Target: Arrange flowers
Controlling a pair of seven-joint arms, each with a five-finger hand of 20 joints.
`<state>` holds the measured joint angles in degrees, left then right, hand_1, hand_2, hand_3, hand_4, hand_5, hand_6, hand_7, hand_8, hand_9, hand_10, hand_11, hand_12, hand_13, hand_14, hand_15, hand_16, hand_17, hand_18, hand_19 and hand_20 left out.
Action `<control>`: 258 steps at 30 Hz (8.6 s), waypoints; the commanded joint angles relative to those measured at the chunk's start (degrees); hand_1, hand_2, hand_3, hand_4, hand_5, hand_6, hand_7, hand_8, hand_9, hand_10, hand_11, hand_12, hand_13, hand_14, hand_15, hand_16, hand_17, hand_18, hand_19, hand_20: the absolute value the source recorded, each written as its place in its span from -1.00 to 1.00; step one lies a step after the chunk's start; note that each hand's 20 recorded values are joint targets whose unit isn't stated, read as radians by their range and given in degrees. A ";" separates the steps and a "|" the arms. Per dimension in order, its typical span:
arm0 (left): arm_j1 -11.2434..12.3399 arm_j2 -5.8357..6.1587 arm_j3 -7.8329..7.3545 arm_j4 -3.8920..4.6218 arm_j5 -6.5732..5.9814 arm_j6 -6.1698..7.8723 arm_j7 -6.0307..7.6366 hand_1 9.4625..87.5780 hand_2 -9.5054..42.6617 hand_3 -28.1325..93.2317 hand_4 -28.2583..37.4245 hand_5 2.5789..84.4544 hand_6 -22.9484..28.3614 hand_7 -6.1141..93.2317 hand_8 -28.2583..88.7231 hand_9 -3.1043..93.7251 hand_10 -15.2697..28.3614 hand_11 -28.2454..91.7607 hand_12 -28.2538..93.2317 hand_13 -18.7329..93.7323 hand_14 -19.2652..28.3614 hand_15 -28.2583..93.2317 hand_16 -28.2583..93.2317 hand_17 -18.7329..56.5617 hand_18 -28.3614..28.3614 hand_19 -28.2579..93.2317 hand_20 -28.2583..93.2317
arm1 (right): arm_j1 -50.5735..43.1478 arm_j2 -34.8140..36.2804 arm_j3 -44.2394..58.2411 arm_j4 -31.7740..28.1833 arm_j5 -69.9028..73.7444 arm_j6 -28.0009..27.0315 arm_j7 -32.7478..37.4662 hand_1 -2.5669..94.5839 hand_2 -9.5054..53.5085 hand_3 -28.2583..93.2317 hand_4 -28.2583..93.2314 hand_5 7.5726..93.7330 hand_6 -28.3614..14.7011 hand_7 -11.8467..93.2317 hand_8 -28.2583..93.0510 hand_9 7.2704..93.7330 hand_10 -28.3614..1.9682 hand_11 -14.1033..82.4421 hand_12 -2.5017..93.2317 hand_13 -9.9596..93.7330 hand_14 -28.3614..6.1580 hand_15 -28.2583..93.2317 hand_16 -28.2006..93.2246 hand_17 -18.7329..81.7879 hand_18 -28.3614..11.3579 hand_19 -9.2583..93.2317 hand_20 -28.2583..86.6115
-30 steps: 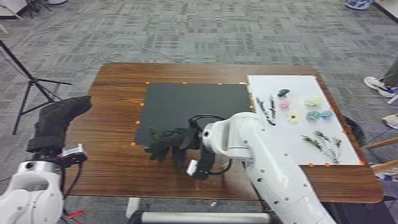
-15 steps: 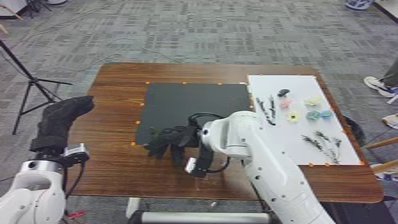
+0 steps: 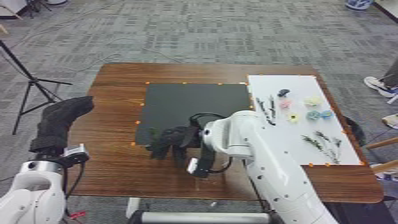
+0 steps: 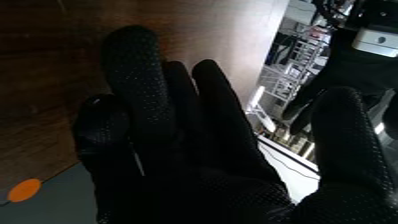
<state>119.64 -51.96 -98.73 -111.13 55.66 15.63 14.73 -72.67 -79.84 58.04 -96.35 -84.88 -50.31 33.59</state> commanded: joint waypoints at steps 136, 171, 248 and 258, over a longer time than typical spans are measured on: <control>-0.10 -0.99 3.34 2.75 0.72 -1.29 -2.43 -0.72 -0.57 0.65 -0.89 0.24 -0.01 -0.52 -0.64 0.11 0.32 -0.20 -0.32 0.00 0.51 -0.23 -0.52 -0.38 0.39 -0.42 -0.26 | 9.86 -6.16 -6.37 10.99 -62.03 11.34 -39.92 -0.56 -0.16 0.35 -0.79 0.04 -0.03 -0.60 -0.67 0.00 -0.10 -0.59 -0.78 0.50 -0.46 0.47 -0.12 0.05 -0.99 0.86 0.41; 3.73 -6.18 4.56 -0.39 -3.04 7.76 7.09 -0.61 -0.42 0.68 -0.86 0.33 -0.01 -0.49 -0.65 0.21 0.33 -0.17 -0.32 0.08 0.47 -0.23 -0.55 -0.21 0.30 -0.44 -0.24 | 6.75 -9.29 -4.43 11.79 -61.45 11.42 -40.20 -0.54 -0.17 0.34 -0.78 0.06 -0.02 -0.60 -0.67 0.02 -0.10 -0.58 -0.78 0.52 -0.45 0.47 -0.12 0.06 -0.99 0.88 0.40; 5.55 -7.32 5.96 -2.54 -5.21 8.13 6.01 -0.22 -0.41 0.63 -0.55 0.39 0.02 -0.45 -0.38 0.27 0.35 -0.12 -0.31 0.16 0.48 -0.13 -0.55 -0.11 0.33 -0.40 -0.11 | 6.12 2.09 -3.86 3.42 -47.70 13.93 -32.55 -0.51 -0.20 0.32 -0.78 0.07 0.13 -0.56 -0.69 0.13 -0.13 -0.56 -0.76 0.55 -0.40 0.47 -0.11 0.08 -0.99 0.89 0.40; 5.67 -7.11 5.55 -2.75 -4.90 7.38 5.27 -0.23 -0.42 0.64 -0.55 0.39 0.02 -0.46 -0.40 0.27 0.35 -0.13 -0.31 0.16 0.49 -0.13 -0.55 -0.12 0.33 -0.39 -0.11 | 3.11 4.85 -3.11 1.85 -46.02 12.84 -31.28 -0.52 -0.20 0.31 -0.77 0.13 0.07 -0.57 -0.68 0.20 -0.12 -0.56 -0.76 0.56 -0.39 0.46 -0.10 0.09 -0.98 0.90 0.40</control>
<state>124.52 -59.22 -92.87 -113.33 50.67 23.88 20.58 -67.21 -76.55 54.13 -94.43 -131.15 -37.23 0.92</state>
